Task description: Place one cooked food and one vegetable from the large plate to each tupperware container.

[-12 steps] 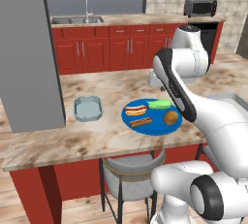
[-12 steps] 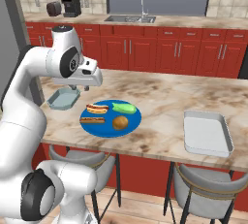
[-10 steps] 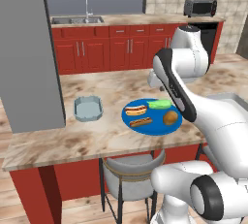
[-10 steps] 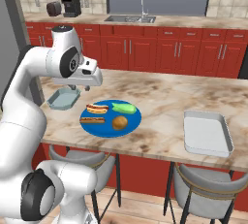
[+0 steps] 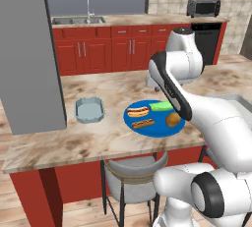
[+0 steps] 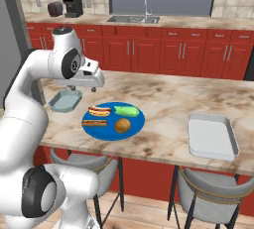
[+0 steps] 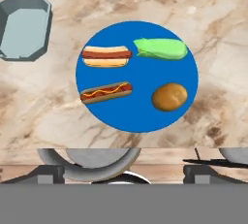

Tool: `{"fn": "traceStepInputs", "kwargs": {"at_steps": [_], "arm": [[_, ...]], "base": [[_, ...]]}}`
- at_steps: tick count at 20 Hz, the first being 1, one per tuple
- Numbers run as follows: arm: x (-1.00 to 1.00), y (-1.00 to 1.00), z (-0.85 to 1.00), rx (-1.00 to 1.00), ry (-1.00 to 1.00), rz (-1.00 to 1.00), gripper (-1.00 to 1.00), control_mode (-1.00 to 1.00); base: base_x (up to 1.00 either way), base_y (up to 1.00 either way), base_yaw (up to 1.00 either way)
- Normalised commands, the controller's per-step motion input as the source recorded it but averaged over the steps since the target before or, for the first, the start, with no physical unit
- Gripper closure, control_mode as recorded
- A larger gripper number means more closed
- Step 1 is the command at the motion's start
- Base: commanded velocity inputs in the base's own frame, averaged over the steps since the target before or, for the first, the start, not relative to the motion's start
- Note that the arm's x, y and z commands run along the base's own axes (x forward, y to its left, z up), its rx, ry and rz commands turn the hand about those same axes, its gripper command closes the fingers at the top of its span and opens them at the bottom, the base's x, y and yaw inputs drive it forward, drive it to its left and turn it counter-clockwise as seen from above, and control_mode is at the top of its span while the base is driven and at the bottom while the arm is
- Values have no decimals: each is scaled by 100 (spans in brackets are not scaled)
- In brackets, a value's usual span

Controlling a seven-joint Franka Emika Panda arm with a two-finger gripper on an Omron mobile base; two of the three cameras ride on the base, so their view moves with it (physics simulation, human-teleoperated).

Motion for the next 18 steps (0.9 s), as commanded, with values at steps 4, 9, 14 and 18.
{"fn": "traceStepInputs", "kwargs": {"at_steps": [4, 9, 14, 18], "arm": [[17, 1, -36, 6, 1, -18, -100, -100], [6, 1, -67, 9, 9, -34, -100, -100], [7, 9, -93, 11, 11, -25, -100, -100], [34, 4, -97, 2, 11, -7, -100, -100]], "base": [[0, 0, 0], [0, 0, 0], [0, 0, 0], [0, 0, 0]]}}
